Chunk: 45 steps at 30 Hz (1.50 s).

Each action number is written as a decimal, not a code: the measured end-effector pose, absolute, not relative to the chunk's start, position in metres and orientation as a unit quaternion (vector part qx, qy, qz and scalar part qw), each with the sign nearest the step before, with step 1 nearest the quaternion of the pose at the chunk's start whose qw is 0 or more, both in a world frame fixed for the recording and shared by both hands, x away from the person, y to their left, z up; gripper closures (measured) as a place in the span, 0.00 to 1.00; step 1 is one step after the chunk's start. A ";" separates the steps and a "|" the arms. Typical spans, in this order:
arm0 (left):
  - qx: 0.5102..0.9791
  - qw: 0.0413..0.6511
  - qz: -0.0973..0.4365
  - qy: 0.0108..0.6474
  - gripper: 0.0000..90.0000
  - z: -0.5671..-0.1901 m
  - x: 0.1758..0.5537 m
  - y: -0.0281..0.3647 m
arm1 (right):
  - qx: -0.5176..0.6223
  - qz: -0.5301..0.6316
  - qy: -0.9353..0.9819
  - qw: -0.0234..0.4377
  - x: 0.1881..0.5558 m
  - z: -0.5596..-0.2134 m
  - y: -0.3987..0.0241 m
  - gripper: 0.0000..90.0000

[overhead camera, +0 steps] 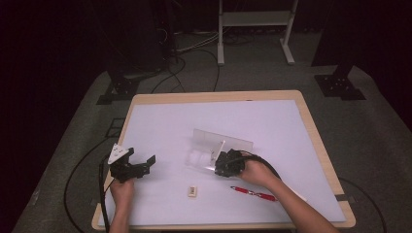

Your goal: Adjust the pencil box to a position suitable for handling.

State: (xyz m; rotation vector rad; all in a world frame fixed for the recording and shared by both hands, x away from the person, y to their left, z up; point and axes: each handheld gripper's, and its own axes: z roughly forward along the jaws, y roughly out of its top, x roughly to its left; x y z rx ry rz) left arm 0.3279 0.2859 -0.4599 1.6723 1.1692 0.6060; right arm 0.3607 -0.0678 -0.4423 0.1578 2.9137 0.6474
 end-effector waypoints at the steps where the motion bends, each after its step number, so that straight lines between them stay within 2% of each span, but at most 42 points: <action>1: 0.687 0.485 0.249 0.480 0.00 -0.460 0.328 0.286 | 0.055 0.217 0.972 0.077 0.361 -0.442 -0.068 0.88; 2: 0.687 0.485 0.249 0.480 0.00 -0.460 0.328 0.286 | 0.056 0.219 0.971 0.076 0.361 -0.442 -0.068 0.88; 5: 0.688 0.484 0.249 0.480 0.00 -0.460 0.328 0.286 | 0.062 0.223 0.970 0.072 0.360 -0.439 -0.070 0.79; 7: 0.688 0.484 0.249 0.480 0.00 -0.460 0.328 0.286 | 0.063 0.225 0.970 0.071 0.360 -0.438 -0.071 0.78; 8: 0.688 0.484 0.249 0.481 0.00 -0.460 0.328 0.286 | 0.070 0.234 0.967 0.071 0.359 -0.435 -0.074 0.74; 13: 0.689 0.483 0.249 0.480 0.00 -0.460 0.328 0.286 | 0.081 0.255 0.961 0.070 0.356 -0.427 -0.085 0.70; 24: 0.688 0.484 0.249 0.481 0.00 -0.460 0.328 0.286 | 0.111 0.288 0.949 0.062 0.340 -0.414 -0.117 0.66; 45: 0.688 0.483 0.249 0.482 0.00 -0.460 0.327 0.285 | 0.144 0.299 0.942 0.052 0.316 -0.420 -0.157 0.65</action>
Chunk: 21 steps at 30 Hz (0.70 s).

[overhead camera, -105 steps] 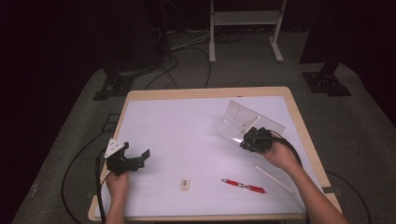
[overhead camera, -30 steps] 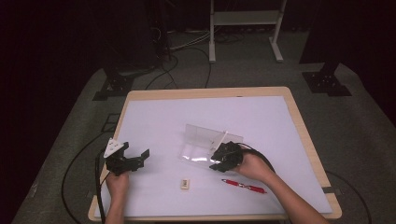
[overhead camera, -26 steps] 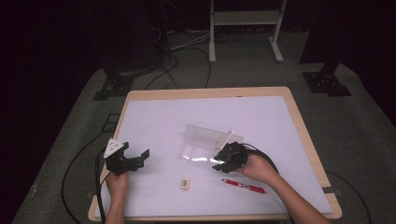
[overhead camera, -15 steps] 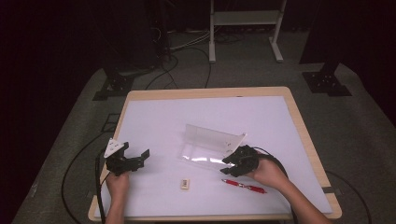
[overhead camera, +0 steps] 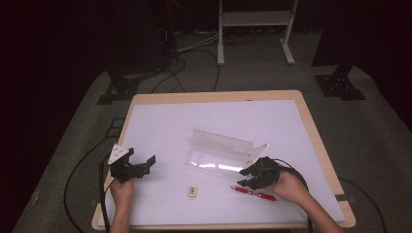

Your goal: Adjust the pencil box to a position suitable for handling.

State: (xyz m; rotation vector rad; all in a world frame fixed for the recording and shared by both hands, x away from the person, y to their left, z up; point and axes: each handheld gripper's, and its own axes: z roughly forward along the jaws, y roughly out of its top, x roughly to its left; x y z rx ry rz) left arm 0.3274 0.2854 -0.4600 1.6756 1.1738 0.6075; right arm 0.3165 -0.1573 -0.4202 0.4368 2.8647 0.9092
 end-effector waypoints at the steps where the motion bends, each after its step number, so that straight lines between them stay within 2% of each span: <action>1: 0.688 0.483 0.249 0.482 0.00 -0.460 0.327 0.285 | 0.147 0.300 0.941 0.051 0.315 -0.421 -0.159 0.65; 21: 0.688 0.482 0.250 0.481 0.00 -0.460 0.327 0.285 | 0.165 0.300 0.939 0.042 0.300 -0.434 -0.180 0.65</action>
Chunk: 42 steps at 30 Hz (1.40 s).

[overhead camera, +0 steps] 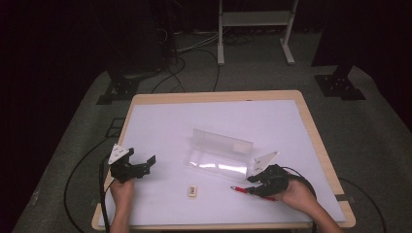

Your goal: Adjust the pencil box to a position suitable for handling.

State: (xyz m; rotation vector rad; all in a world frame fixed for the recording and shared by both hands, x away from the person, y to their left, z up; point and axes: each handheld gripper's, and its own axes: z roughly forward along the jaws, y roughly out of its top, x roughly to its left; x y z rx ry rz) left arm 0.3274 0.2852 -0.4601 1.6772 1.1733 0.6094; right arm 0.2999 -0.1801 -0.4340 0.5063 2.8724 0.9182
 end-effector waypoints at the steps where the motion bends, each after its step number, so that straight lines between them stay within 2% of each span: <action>1: 0.688 0.482 0.250 0.481 0.00 -0.460 0.327 0.285 | 0.168 0.301 0.938 0.040 0.299 -0.435 -0.181 0.65; 18: 0.689 0.481 0.250 0.481 0.00 -0.460 0.327 0.285 | 0.176 0.301 0.937 0.033 0.292 -0.447 -0.188 0.68; 42: 0.688 0.482 0.249 0.481 0.00 -0.460 0.327 0.285 | 0.171 0.299 0.938 0.041 0.290 -0.457 -0.188 0.83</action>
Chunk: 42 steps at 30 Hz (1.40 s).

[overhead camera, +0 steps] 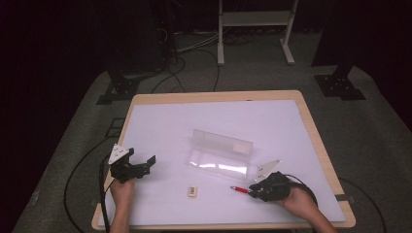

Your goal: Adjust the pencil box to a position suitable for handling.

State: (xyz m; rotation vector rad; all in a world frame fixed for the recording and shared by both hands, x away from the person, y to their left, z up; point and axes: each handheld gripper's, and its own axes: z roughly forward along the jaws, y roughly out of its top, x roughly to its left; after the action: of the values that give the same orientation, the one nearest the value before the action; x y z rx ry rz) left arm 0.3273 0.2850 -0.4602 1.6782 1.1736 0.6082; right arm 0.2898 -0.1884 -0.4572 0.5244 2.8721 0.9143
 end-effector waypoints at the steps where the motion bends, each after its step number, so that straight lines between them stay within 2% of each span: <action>1: 0.688 0.482 0.249 0.481 0.00 -0.460 0.327 0.285 | 0.171 0.298 0.938 0.040 0.289 -0.457 -0.188 0.84; 26: 0.691 0.480 0.251 0.478 0.00 -0.460 0.327 0.284 | 0.193 0.331 0.922 0.054 0.283 -0.463 -0.196 0.88; 42: 0.692 0.480 0.252 0.477 0.00 -0.460 0.327 0.284 | 0.219 0.392 0.893 0.044 0.284 -0.456 -0.211 0.87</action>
State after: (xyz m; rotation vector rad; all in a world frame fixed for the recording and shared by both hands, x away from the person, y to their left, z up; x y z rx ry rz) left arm 0.3268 0.2841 -0.4602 1.6890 1.1631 0.6140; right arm 0.2840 -0.2113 -0.4564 0.6688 2.7282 1.1982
